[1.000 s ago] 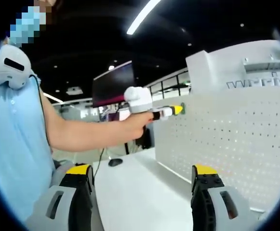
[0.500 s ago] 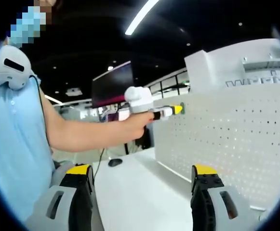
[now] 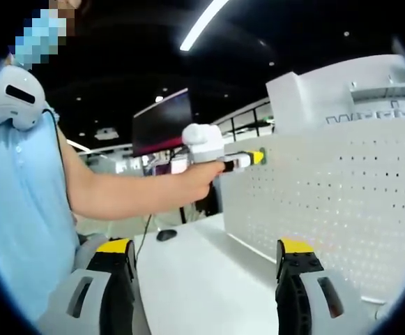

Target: Insert the hook assembly into the mounting plate slot until the hook locks in place.

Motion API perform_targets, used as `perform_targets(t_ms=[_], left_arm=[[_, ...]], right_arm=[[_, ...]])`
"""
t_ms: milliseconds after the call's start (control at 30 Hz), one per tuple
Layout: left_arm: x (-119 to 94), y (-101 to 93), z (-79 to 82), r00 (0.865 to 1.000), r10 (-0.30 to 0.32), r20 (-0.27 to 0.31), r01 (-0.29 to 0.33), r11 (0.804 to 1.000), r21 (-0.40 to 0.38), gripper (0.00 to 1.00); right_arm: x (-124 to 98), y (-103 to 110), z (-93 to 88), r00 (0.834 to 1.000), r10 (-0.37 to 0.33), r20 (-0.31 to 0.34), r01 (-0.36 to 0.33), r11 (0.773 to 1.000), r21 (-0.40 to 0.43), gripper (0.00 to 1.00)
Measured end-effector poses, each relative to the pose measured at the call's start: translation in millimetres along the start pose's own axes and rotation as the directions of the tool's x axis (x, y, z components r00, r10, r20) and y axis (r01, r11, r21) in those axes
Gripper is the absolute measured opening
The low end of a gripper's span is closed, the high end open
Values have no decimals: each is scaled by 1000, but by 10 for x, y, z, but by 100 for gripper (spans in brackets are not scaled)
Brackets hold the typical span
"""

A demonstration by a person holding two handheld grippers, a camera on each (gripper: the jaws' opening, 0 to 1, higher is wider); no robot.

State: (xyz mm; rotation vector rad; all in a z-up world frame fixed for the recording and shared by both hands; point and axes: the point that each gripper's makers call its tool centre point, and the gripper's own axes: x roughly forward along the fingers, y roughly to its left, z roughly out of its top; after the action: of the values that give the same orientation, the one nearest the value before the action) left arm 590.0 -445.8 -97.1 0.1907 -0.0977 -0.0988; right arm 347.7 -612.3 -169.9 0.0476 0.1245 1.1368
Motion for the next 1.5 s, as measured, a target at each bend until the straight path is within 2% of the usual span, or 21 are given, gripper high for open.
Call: perform_targets(t_ms=[400, 633, 833, 1067, 1500], left_arm=[[19, -5, -6, 1000, 25, -14, -24, 998, 63, 4], [47, -16, -27, 999, 36, -27, -32, 991, 133, 4], [36, -5, -21, 999, 37, -27, -33, 991, 130, 4], [20, 0, -38, 1000, 15, -20, -14, 999, 39, 5], [-14, 2, -106, 999, -4, -33, 4, 1000, 5, 11]], right_arm=[[-16, -3, -7, 1000, 0, 3, 0, 1000, 5, 84], [-32, 3, -14, 1000, -2, 2, 2, 1000, 7, 84], [-34, -1, -8, 1000, -4, 3, 4, 1000, 7, 84], [-29, 1, 2, 1000, -3, 3, 3, 1000, 4, 84], [-3, 19, -6, 1000, 1, -8, -1, 1000, 1, 84]])
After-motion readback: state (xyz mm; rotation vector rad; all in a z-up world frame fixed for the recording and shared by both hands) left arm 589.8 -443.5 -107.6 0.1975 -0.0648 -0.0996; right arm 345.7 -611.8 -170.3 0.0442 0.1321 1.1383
